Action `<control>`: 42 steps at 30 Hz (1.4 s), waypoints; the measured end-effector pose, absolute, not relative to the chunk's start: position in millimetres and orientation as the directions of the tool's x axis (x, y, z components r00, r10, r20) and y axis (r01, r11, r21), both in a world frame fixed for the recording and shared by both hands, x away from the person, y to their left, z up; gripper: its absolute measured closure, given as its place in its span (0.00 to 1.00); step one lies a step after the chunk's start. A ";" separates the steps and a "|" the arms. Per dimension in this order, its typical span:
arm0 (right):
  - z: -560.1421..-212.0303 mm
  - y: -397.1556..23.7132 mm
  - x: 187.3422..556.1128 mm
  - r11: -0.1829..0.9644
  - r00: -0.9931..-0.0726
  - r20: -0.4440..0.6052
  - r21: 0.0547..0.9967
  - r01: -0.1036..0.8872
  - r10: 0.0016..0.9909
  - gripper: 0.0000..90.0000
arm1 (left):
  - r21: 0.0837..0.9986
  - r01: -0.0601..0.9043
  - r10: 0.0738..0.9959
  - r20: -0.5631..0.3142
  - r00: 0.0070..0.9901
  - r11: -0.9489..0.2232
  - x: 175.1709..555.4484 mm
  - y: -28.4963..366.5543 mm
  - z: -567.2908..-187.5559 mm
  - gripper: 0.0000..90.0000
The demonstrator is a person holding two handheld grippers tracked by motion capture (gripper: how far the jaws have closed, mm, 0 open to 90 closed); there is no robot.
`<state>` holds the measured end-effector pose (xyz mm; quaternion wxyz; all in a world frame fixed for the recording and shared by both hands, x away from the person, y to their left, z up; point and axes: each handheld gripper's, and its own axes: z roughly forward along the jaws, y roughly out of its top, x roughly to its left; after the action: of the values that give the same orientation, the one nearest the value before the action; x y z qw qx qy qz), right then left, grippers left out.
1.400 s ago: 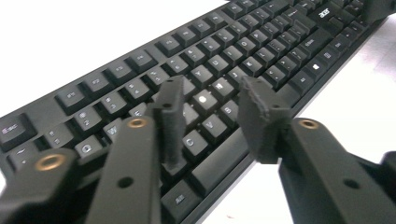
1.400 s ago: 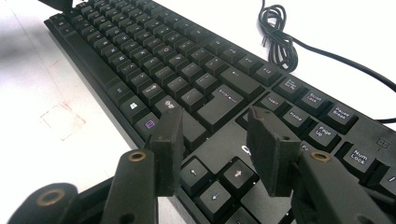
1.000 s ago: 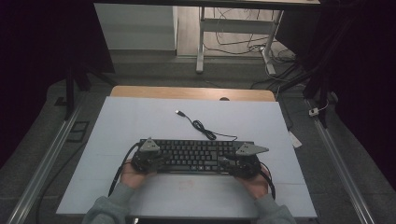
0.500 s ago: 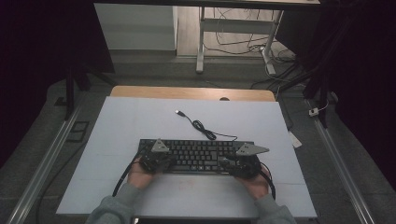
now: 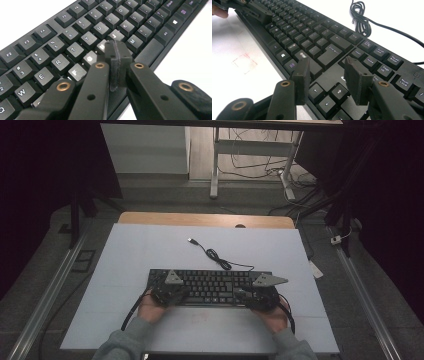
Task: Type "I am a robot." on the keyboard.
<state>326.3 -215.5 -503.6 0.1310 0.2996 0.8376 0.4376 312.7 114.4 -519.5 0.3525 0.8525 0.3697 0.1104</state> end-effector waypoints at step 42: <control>-505.6 -215.3 325.7 0.448 -0.792 0.036 0.809 0.382 0.610 0.62 | 0.739 0.588 0.781 -0.137 0.610 -0.329 297.7 176.1 -499.9 0.44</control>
<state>325.7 -215.3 -505.6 0.1310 0.2948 0.8406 0.4351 297.7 176.1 -499.9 0.3940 0.8060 0.4244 0.1225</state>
